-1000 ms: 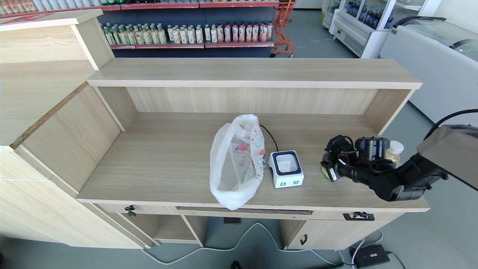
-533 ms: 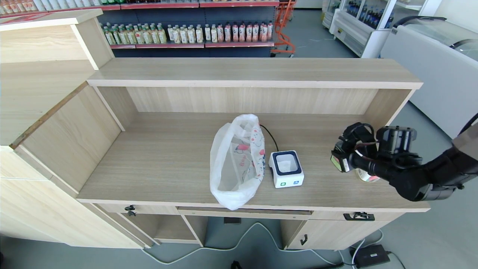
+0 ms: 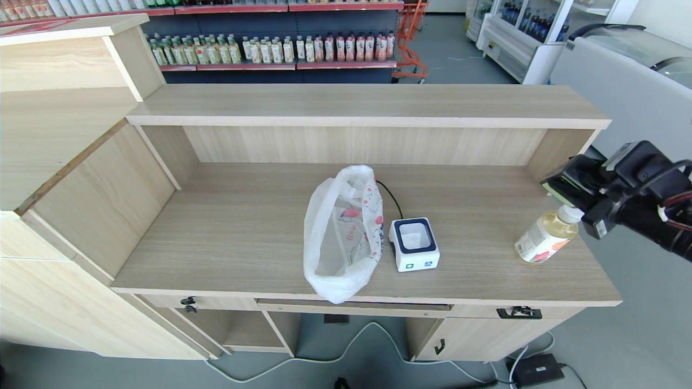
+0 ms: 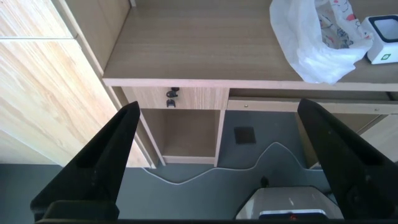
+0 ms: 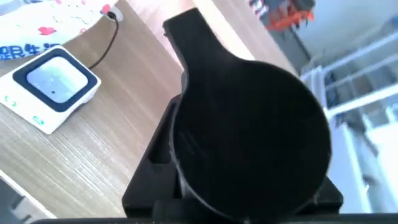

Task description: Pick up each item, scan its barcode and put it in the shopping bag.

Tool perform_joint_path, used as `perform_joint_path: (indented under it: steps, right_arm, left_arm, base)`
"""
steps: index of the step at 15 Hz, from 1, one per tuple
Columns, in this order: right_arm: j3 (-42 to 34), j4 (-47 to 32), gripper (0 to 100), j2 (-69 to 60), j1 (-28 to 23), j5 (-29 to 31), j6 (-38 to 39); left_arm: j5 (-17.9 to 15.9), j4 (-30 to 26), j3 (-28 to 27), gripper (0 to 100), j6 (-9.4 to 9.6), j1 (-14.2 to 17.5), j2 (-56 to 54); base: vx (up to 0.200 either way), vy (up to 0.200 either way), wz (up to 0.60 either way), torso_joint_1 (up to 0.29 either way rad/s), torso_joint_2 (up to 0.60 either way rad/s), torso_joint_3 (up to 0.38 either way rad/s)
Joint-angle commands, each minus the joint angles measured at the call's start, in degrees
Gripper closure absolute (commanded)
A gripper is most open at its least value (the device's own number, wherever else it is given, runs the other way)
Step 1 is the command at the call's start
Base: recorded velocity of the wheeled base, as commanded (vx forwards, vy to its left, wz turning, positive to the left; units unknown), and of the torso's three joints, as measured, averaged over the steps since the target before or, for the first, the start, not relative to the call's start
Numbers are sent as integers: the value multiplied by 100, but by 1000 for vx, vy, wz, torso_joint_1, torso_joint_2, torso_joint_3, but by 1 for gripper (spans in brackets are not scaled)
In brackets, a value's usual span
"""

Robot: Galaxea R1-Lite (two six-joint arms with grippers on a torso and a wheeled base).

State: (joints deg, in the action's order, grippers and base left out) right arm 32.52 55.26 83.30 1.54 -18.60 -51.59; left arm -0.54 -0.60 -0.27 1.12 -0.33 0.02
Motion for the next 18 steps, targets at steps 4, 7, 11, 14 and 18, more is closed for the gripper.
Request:
perform_joint_path:
  steps: [4, 7, 11, 14, 18]
  right_arm:
    - [-308, -736, 100, -780, 1499, -1119, -3946]
    - [-291, -1290, 100, -569, 2483, -1330, -6144]
    - [43, -648, 100, -508, 3617, -1919, -7954]
    - [-53, 336, 100, -631, 3801, -2596, -8174]
    - [-44, 415, 100, -516, 3951, -3237, -8508]
  left_arm:
    - [1, -2, 0, 0, 2, -2, -2]
    - [1, -2, 0, 0, 2, -2, -2]
    - [1, -2, 0, 0, 2, -2, -2]
    - [1, -2, 0, 0, 2, -2, -2]
    - [1, -2, 0, 0, 2, -2, -2]
  base:
    - [0, 0, 0, 0, 0, 0]
    - [0, 0, 0, 0, 0, 0]
    - [0, 0, 0, 0, 0, 0]
    - [0, 0, 0, 0, 0, 0]
    - [0, 0, 0, 0, 0, 0]
